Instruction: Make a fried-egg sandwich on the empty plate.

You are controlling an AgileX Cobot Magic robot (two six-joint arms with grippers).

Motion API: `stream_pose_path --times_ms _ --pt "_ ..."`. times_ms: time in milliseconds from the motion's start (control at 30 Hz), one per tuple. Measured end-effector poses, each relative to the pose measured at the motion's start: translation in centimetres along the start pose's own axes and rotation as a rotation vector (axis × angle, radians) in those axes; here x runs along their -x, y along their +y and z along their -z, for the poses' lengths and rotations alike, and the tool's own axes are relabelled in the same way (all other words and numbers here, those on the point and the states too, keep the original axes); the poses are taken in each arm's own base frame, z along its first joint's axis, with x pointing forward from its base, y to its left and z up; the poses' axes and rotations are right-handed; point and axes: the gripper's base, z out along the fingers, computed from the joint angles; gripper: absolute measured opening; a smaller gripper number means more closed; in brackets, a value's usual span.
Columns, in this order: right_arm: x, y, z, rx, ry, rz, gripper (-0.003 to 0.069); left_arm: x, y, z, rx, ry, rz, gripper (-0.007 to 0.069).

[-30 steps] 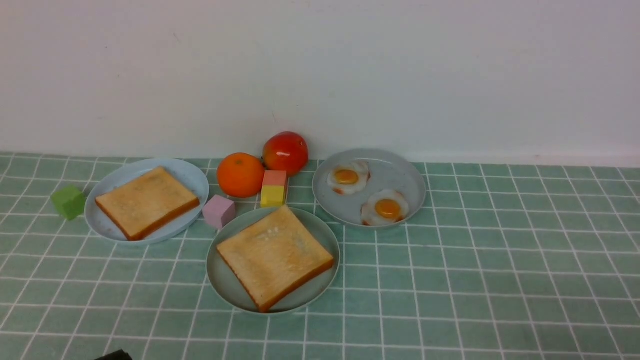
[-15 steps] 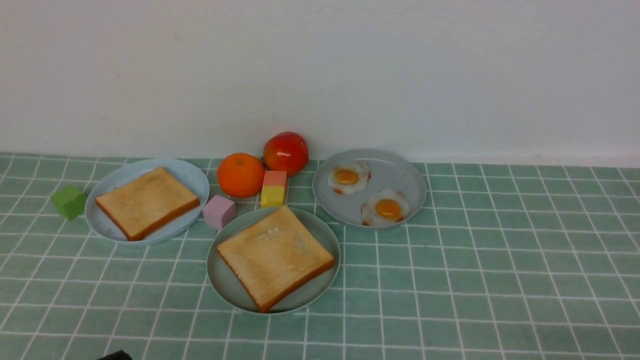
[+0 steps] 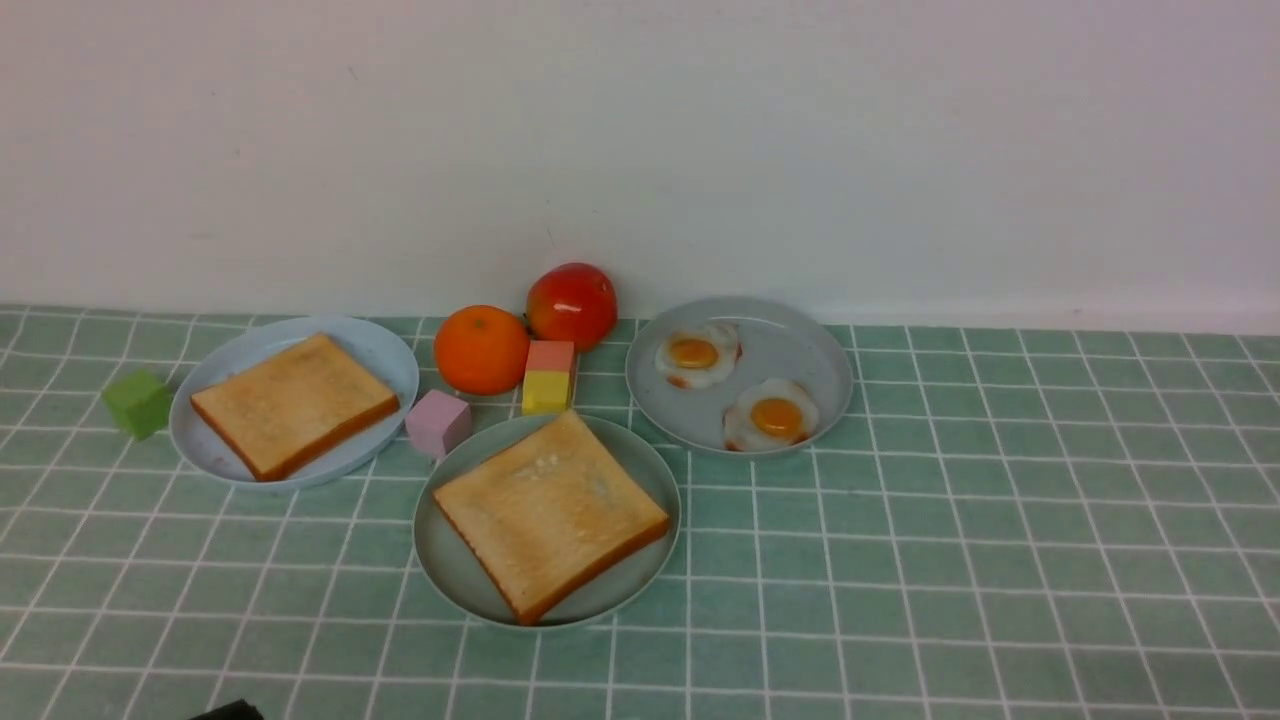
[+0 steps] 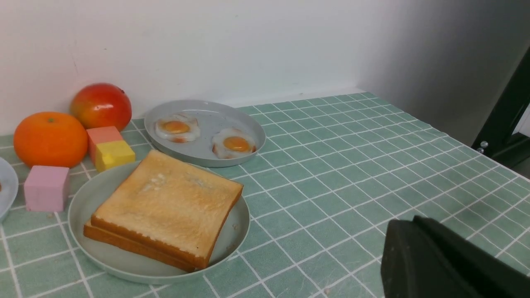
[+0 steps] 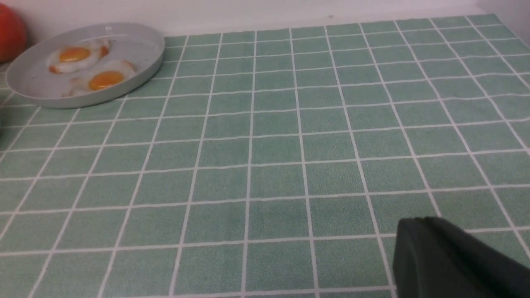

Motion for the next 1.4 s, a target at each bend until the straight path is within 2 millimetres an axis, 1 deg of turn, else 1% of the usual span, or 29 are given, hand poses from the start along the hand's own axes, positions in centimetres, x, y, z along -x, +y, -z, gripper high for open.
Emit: stream_pose_path --times_ms 700,800,867,933,1033,1067,1100,1133,1200,1267,1400 --pt "0.0 0.0 0.0 0.000 0.001 -0.001 0.0001 0.0 0.0 0.0 0.001 -0.002 -0.003 0.0020" --pt "0.0 0.0 0.0 -0.002 0.001 -0.001 0.0003 0.2 0.3 0.2 0.041 -0.025 -0.027 0.0018" --pt "0.0 0.0 0.0 -0.004 0.000 -0.002 0.0005 0.6 1.0 0.7 0.145 -0.087 -0.010 -0.0008" --pt "0.0 0.0 0.0 -0.004 0.000 -0.002 0.0006 0.7 1.6 1.3 0.246 -0.134 0.008 -0.0013" --pt "0.0 0.0 0.0 -0.004 0.000 -0.002 0.0009 -0.3 2.7 2.1 0.432 -0.195 0.013 -0.0013" --pt "0.0 0.0 0.0 -0.004 0.000 -0.002 0.0010 -0.3 2.7 2.2 0.443 -0.202 0.012 -0.0013" --pt "0.0 0.0 0.0 -0.004 0.000 -0.002 0.0011 -1.6 3.5 2.6 0.544 -0.218 0.028 -0.0013" --pt "0.0 0.0 0.0 -0.004 0.000 -0.002 0.0011 -2.3 3.8 2.6 0.575 -0.211 0.042 -0.0013" --pt "0.0 0.0 0.0 -0.004 0.000 -0.002 0.0013 -3.6 4.4 2.7 0.656 -0.175 0.093 -0.0013" --pt "0.0 0.0 0.0 -0.004 0.000 -0.002 0.0015 -4.7 4.7 2.8 0.710 -0.089 0.151 -0.0013" --pt "0.0 0.0 0.0 -0.003 -0.001 -0.002 0.0019 -6.2 4.8 3.0 0.746 0.050 0.211 -0.0013"
